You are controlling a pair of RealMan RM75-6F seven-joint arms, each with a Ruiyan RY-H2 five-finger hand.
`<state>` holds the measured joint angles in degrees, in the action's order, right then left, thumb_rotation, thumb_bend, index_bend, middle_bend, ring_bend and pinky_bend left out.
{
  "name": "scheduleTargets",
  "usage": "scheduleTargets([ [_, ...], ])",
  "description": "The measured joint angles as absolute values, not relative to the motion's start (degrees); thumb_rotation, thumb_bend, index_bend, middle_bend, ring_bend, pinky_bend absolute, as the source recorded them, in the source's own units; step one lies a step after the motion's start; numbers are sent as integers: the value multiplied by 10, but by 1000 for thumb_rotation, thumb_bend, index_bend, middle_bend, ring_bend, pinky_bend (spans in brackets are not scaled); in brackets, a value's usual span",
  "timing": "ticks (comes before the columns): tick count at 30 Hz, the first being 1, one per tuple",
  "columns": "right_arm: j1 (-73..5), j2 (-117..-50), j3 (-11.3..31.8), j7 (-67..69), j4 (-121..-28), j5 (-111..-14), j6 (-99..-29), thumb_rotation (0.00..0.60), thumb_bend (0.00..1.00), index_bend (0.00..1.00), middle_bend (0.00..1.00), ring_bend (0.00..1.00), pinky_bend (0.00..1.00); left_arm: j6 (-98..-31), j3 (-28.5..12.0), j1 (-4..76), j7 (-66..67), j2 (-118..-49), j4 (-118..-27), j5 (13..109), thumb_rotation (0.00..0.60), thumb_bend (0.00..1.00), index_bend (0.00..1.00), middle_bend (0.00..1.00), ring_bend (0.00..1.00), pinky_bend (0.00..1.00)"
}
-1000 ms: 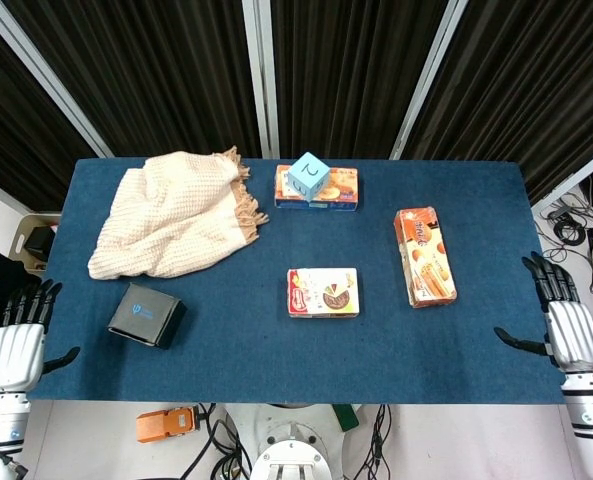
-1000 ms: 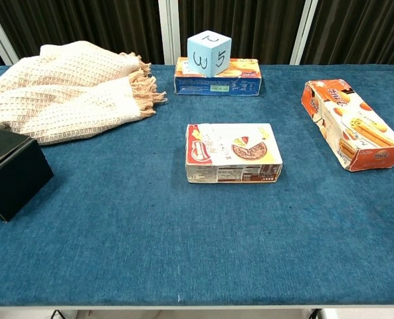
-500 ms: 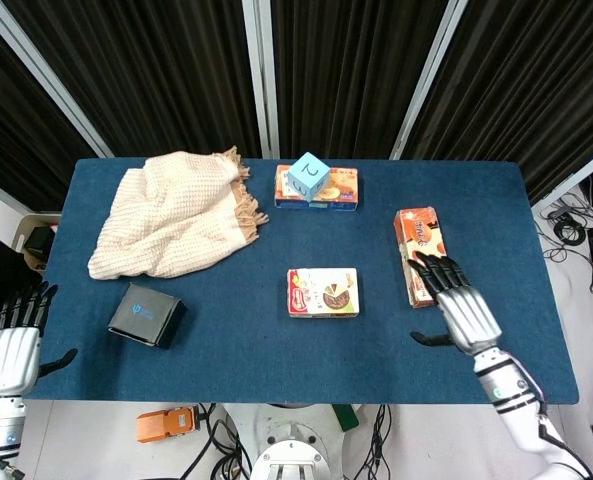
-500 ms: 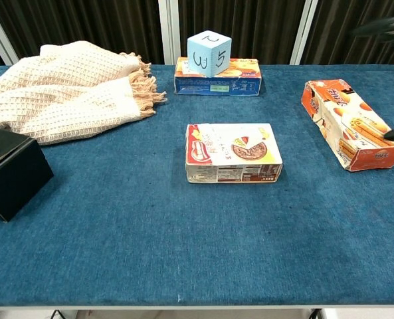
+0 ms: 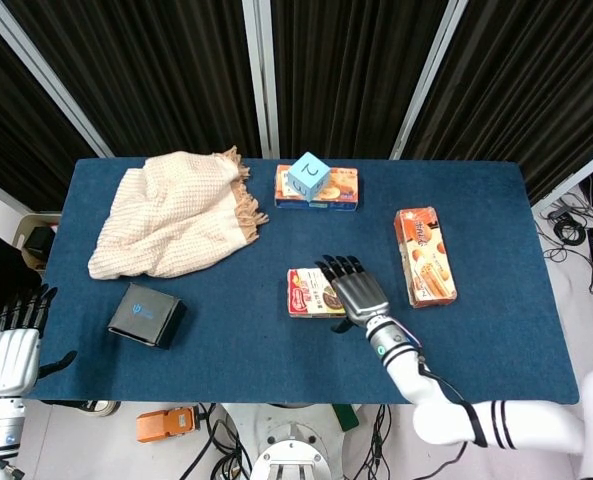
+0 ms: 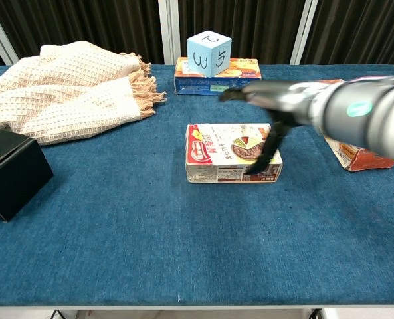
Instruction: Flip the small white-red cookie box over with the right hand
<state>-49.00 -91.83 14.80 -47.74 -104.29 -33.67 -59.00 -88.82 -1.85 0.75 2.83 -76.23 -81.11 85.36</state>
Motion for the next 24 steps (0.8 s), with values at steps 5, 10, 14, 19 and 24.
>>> scheduleTargets([
  [5, -560, -991, 157, -531, -966, -267, -605, 600, 0, 0, 0, 0, 0, -883, -19, 7, 25, -763, -806, 847, 600, 0, 71, 57, 0, 0],
  [10, -597, -1036, 162, -551, -907, -226, -611, 600, 0, 0, 0, 0, 0, -879, -20, 7, 23, -762, -803, 844, 600, 0, 71, 57, 0, 0],
  [14, -610, -1059, 164, -558, -875, -214, -621, 600, 50, 17, 113, 59, 38, -877, -20, 7, 24, -762, -802, 842, 600, 0, 71, 57, 0, 0],
  [19, -614, -1078, 175, -538, -849, -209, -625, 600, 145, 219, 346, 317, 299, -876, -21, 8, 26, -761, -804, 841, 600, 0, 75, 57, 0, 0],
  [24, -601, -1069, 183, -485, -848, -233, -610, 600, 156, 298, 388, 357, 345, -875, -21, 9, 31, -760, -808, 841, 600, 0, 90, 57, 0, 0],
])
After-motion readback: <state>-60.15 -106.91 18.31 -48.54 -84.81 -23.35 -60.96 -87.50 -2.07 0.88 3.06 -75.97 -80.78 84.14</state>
